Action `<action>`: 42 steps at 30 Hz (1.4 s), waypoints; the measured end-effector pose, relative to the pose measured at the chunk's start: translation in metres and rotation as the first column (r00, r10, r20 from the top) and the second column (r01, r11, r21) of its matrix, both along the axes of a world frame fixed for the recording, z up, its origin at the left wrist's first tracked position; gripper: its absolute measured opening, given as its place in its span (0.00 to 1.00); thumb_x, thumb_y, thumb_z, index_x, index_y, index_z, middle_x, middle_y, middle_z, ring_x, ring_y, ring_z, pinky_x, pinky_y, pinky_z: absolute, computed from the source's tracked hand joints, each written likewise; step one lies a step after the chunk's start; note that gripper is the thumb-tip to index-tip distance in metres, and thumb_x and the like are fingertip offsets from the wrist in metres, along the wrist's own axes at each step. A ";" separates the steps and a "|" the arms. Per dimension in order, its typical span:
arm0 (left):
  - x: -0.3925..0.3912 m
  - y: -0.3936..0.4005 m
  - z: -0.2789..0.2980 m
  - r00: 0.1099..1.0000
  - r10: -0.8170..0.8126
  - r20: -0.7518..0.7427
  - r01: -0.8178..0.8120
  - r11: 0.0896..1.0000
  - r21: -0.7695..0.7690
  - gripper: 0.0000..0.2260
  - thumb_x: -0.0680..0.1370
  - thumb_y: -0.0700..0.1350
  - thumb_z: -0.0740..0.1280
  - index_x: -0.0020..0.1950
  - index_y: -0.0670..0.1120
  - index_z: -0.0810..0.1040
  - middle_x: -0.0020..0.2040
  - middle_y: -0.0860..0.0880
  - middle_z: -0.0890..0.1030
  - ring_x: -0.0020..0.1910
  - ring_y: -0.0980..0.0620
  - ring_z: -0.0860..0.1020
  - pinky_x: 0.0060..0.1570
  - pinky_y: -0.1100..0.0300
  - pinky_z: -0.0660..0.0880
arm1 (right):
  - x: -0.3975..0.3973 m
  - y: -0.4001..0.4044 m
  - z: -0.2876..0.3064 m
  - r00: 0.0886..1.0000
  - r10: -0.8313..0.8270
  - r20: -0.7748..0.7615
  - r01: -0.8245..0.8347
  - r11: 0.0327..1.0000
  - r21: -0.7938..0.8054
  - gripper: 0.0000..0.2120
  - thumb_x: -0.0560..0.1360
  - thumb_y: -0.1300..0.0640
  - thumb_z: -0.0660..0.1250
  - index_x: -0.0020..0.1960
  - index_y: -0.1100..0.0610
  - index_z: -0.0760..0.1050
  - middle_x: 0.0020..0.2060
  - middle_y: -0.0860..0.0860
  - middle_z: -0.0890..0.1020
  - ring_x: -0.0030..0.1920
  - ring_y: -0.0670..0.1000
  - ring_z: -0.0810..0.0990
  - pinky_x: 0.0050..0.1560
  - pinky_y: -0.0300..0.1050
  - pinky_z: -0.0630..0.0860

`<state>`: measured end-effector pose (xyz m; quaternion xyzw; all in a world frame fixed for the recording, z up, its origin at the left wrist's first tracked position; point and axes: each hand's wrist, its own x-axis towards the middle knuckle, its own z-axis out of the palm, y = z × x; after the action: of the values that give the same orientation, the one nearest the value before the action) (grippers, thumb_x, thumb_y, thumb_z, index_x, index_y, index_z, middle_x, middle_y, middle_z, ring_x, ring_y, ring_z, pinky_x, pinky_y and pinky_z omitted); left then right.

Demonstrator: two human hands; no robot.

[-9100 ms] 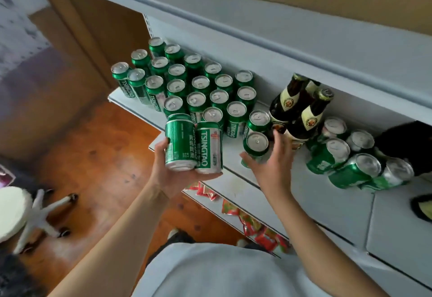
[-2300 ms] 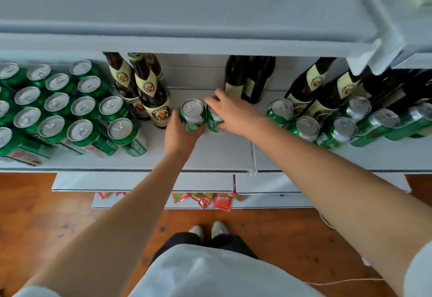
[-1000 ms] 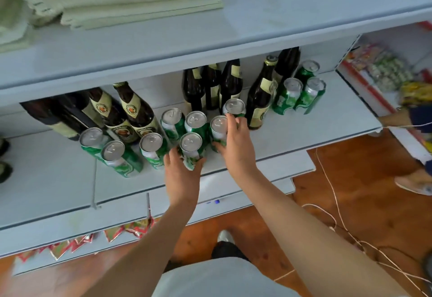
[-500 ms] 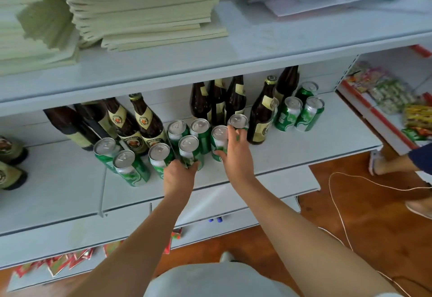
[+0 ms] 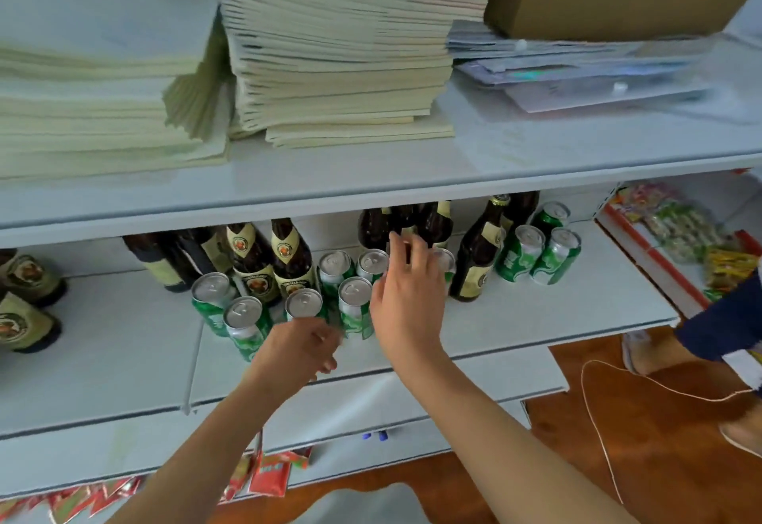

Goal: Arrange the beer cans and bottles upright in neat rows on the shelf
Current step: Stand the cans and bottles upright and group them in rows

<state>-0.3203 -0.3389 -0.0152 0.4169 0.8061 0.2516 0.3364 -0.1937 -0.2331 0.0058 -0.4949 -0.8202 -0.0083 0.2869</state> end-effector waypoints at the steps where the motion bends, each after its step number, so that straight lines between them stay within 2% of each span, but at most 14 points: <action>1: -0.004 -0.010 0.011 1.000 0.007 0.020 -0.008 0.998 0.064 0.09 0.79 0.46 0.65 0.41 0.49 0.80 0.31 0.52 0.84 0.32 0.56 0.82 0.37 0.54 0.82 | -0.011 -0.006 0.011 0.997 0.055 -0.060 -0.051 0.997 0.055 0.26 0.70 0.59 0.71 0.67 0.58 0.72 0.62 0.56 0.75 0.57 0.58 0.75 0.54 0.52 0.75; 5: -0.049 -0.056 0.038 0.935 0.349 -0.071 -0.300 0.880 0.369 0.11 0.80 0.50 0.64 0.39 0.48 0.78 0.30 0.50 0.81 0.28 0.56 0.80 0.32 0.50 0.80 | -0.068 -0.037 0.034 0.913 0.313 -0.260 -0.274 0.946 0.175 0.15 0.73 0.62 0.63 0.59 0.60 0.76 0.53 0.57 0.77 0.51 0.59 0.77 0.49 0.52 0.75; 9: -0.128 -0.109 0.027 0.715 0.697 -0.051 -0.586 0.637 0.501 0.04 0.78 0.48 0.64 0.47 0.51 0.77 0.41 0.51 0.82 0.39 0.52 0.80 0.40 0.55 0.78 | -0.139 -0.074 0.024 0.799 0.513 -0.313 -0.483 0.858 0.171 0.12 0.74 0.64 0.63 0.57 0.61 0.75 0.51 0.57 0.76 0.49 0.59 0.77 0.46 0.54 0.77; 11: -0.163 -0.134 0.017 0.649 0.759 -0.045 -0.637 0.575 0.514 0.07 0.78 0.44 0.65 0.55 0.49 0.76 0.51 0.51 0.79 0.45 0.55 0.77 0.43 0.63 0.73 | -0.174 -0.089 0.013 0.798 0.518 -0.308 -0.511 0.853 0.108 0.12 0.75 0.62 0.64 0.58 0.61 0.74 0.51 0.57 0.76 0.49 0.58 0.78 0.44 0.52 0.77; 14: -0.206 -0.163 0.011 0.567 0.821 -0.065 -0.672 0.506 0.540 0.13 0.76 0.40 0.67 0.60 0.44 0.72 0.56 0.50 0.70 0.49 0.56 0.68 0.50 0.62 0.68 | -0.222 -0.112 -0.002 0.786 0.534 -0.311 -0.556 0.831 0.019 0.13 0.74 0.61 0.67 0.58 0.61 0.74 0.51 0.57 0.76 0.49 0.58 0.78 0.45 0.52 0.77; 18: -0.272 -0.180 0.010 0.498 0.865 -0.060 -0.676 0.431 0.598 0.23 0.73 0.41 0.71 0.65 0.42 0.68 0.62 0.45 0.68 0.60 0.46 0.69 0.55 0.62 0.67 | -0.292 -0.140 -0.011 0.743 0.618 -0.258 -0.658 0.745 -0.109 0.15 0.74 0.62 0.67 0.60 0.63 0.75 0.53 0.59 0.78 0.51 0.61 0.79 0.48 0.51 0.76; 21: -0.316 -0.183 0.012 0.541 0.837 -0.079 -0.662 0.482 0.575 0.27 0.74 0.47 0.72 0.69 0.41 0.66 0.65 0.44 0.69 0.64 0.45 0.69 0.61 0.56 0.70 | -0.343 -0.159 -0.005 0.694 0.661 -0.287 -0.720 0.651 -0.240 0.18 0.76 0.64 0.62 0.65 0.62 0.73 0.58 0.59 0.78 0.55 0.58 0.79 0.55 0.50 0.76; 25: -0.353 -0.186 0.011 0.637 0.754 -0.159 -0.633 0.630 0.451 0.22 0.73 0.45 0.71 0.64 0.42 0.69 0.61 0.44 0.71 0.59 0.43 0.73 0.56 0.49 0.74 | -0.400 -0.176 0.017 0.707 0.610 -0.359 -0.704 0.556 -0.442 0.20 0.80 0.56 0.60 0.71 0.58 0.68 0.66 0.53 0.75 0.63 0.53 0.75 0.63 0.45 0.71; 28: -0.369 -0.203 0.016 0.587 0.803 -0.105 -0.638 0.539 0.550 0.17 0.71 0.36 0.66 0.59 0.43 0.70 0.58 0.47 0.71 0.55 0.45 0.73 0.54 0.50 0.74 | -0.438 -0.186 0.026 0.696 0.616 -0.369 -0.709 0.507 -0.490 0.28 0.75 0.43 0.67 0.69 0.56 0.68 0.64 0.50 0.75 0.61 0.50 0.75 0.61 0.45 0.72; 31: -0.405 -0.218 0.019 0.565 0.819 -0.101 -0.618 0.501 0.606 0.22 0.72 0.42 0.69 0.65 0.43 0.68 0.62 0.46 0.71 0.58 0.47 0.73 0.57 0.55 0.73 | -0.467 -0.196 0.019 0.684 0.623 -0.379 -0.713 0.460 -0.529 0.27 0.71 0.41 0.71 0.63 0.55 0.72 0.54 0.46 0.77 0.52 0.48 0.76 0.48 0.37 0.72; 33: -0.430 -0.219 0.023 0.669 0.737 -0.101 -0.600 0.615 0.512 0.26 0.75 0.49 0.69 0.71 0.46 0.66 0.67 0.47 0.72 0.63 0.49 0.73 0.60 0.58 0.71 | -0.480 -0.199 0.006 0.690 0.642 -0.334 -0.702 0.483 -0.523 0.21 0.73 0.44 0.71 0.60 0.55 0.74 0.47 0.46 0.78 0.48 0.48 0.77 0.39 0.35 0.68; 36: -0.448 -0.210 0.031 0.770 0.615 -0.170 -0.532 0.765 0.362 0.20 0.78 0.54 0.66 0.68 0.49 0.71 0.64 0.50 0.78 0.55 0.53 0.77 0.48 0.62 0.72 | -0.486 -0.195 -0.005 0.695 0.655 -0.297 -0.698 0.516 -0.497 0.18 0.76 0.46 0.69 0.58 0.57 0.76 0.48 0.50 0.81 0.48 0.50 0.78 0.42 0.38 0.66; 39: -0.449 -0.201 0.037 0.723 0.643 -0.254 -0.532 0.752 0.388 0.17 0.79 0.53 0.66 0.63 0.43 0.76 0.57 0.48 0.81 0.48 0.52 0.77 0.40 0.66 0.66 | -0.479 -0.183 -0.002 0.733 0.611 -0.299 -0.668 0.563 -0.487 0.16 0.76 0.46 0.68 0.55 0.58 0.76 0.43 0.49 0.77 0.44 0.49 0.75 0.43 0.41 0.69; 42: -0.441 -0.197 0.034 0.725 0.639 -0.257 -0.496 0.743 0.450 0.16 0.79 0.52 0.67 0.61 0.43 0.77 0.51 0.50 0.81 0.46 0.51 0.79 0.42 0.60 0.73 | -0.472 -0.163 -0.002 0.799 0.544 -0.257 -0.592 0.638 -0.493 0.16 0.76 0.44 0.67 0.53 0.56 0.74 0.45 0.54 0.79 0.49 0.55 0.79 0.47 0.47 0.74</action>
<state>-0.7609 -0.5362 0.0191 0.2395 0.8877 0.3932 -0.0085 -0.6656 -0.3956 0.0039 -0.2725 -0.8871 0.3391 0.1544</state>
